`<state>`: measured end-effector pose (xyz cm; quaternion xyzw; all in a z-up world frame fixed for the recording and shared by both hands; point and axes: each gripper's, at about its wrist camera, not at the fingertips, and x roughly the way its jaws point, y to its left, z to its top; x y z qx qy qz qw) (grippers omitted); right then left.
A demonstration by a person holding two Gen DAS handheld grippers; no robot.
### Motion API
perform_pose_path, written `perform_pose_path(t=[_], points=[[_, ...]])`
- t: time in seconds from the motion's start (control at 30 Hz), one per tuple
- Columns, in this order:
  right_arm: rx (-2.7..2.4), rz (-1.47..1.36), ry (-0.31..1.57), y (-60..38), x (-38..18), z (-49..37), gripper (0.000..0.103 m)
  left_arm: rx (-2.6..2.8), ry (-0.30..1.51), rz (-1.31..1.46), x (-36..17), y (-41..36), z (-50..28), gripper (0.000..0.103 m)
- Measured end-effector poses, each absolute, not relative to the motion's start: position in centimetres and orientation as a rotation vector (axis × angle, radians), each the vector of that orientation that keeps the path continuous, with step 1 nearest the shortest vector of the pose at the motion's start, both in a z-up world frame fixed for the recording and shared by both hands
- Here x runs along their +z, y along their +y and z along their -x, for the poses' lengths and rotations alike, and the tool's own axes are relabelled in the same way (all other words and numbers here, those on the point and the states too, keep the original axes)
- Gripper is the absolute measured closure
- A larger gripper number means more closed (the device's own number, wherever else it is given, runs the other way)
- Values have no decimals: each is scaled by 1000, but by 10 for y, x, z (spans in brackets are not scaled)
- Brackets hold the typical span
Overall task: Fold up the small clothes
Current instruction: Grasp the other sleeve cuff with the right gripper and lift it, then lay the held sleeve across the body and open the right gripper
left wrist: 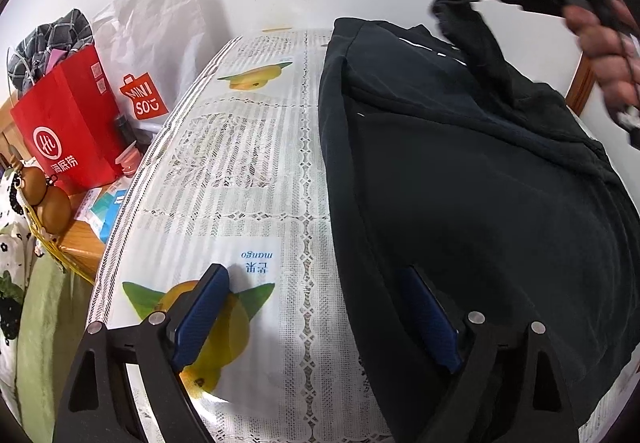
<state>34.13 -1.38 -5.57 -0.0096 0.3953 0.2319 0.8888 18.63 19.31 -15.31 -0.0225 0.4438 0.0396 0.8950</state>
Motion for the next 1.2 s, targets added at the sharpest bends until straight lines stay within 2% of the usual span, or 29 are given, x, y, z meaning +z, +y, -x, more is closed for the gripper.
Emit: perform_pose_path(t=[0.07, 0.27, 0.37, 0.77, 0.83, 0.97, 1.2], points=[[491, 4, 834, -2, -63, -351, 97, 77, 923, 48, -154, 194, -187, 12], [572, -36, 826, -11, -73, -346, 77, 77, 924, 44, -154, 193, -187, 12], [510, 25, 784, -44, -73, -328, 71, 85, 940, 49, -151, 194, -189, 13], [131, 59, 870, -241, -111, -271, 71, 88, 856, 16, -101, 163, -225, 16], [101, 20, 901, -269, -123, -269, 73, 96, 831, 5, -93, 155, -237, 18], [75, -45, 952, -303, -147, -274, 83, 96, 821, 7, -88, 145, -264, 26], [66, 33, 927, -307, -161, -288, 84, 72, 845, 68, -94, 141, -311, 36]])
